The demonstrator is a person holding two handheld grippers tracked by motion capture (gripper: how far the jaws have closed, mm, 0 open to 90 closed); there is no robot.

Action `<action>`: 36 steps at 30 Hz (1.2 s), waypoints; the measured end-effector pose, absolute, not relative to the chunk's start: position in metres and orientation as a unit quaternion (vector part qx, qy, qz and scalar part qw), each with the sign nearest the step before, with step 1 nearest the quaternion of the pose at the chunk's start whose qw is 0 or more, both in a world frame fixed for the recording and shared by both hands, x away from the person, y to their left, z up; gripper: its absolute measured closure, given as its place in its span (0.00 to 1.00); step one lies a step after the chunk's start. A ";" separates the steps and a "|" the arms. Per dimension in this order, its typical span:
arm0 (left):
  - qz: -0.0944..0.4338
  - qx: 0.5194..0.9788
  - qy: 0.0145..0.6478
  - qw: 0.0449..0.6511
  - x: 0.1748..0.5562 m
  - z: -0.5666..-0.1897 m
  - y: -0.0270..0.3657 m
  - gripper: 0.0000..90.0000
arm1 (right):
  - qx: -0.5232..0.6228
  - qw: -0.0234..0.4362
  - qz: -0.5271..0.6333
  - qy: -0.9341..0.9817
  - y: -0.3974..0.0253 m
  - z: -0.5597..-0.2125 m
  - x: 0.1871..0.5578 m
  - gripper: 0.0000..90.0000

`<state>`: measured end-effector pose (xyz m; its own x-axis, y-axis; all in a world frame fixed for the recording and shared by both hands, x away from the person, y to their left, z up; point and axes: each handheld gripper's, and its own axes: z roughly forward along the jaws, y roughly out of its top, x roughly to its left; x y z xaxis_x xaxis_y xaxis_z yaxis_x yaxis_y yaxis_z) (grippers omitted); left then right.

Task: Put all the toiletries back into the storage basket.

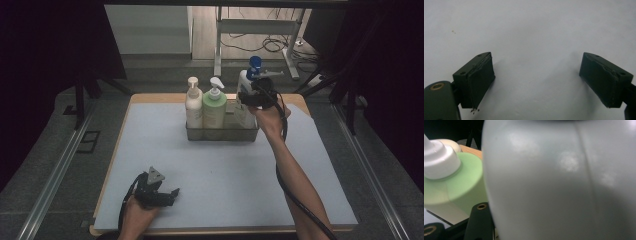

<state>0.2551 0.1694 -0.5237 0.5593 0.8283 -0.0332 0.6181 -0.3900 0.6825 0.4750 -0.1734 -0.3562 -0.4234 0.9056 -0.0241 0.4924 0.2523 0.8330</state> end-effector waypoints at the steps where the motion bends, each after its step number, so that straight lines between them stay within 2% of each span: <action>1: 0.159 0.819 0.442 0.331 0.255 -0.524 0.169 0.13 | 0.469 0.262 0.393 0.747 -0.174 -0.358 0.475 0.45; 36: 0.159 0.819 0.441 0.331 0.255 -0.524 0.169 0.13 | 0.480 0.243 0.372 0.756 -0.166 -0.408 0.473 0.44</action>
<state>0.2551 0.1693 -0.5237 0.5597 0.8281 -0.0321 0.6176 -0.3910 0.6824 0.4734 -0.1663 -0.4083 -0.4203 0.9073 -0.0113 0.5453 0.2626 0.7960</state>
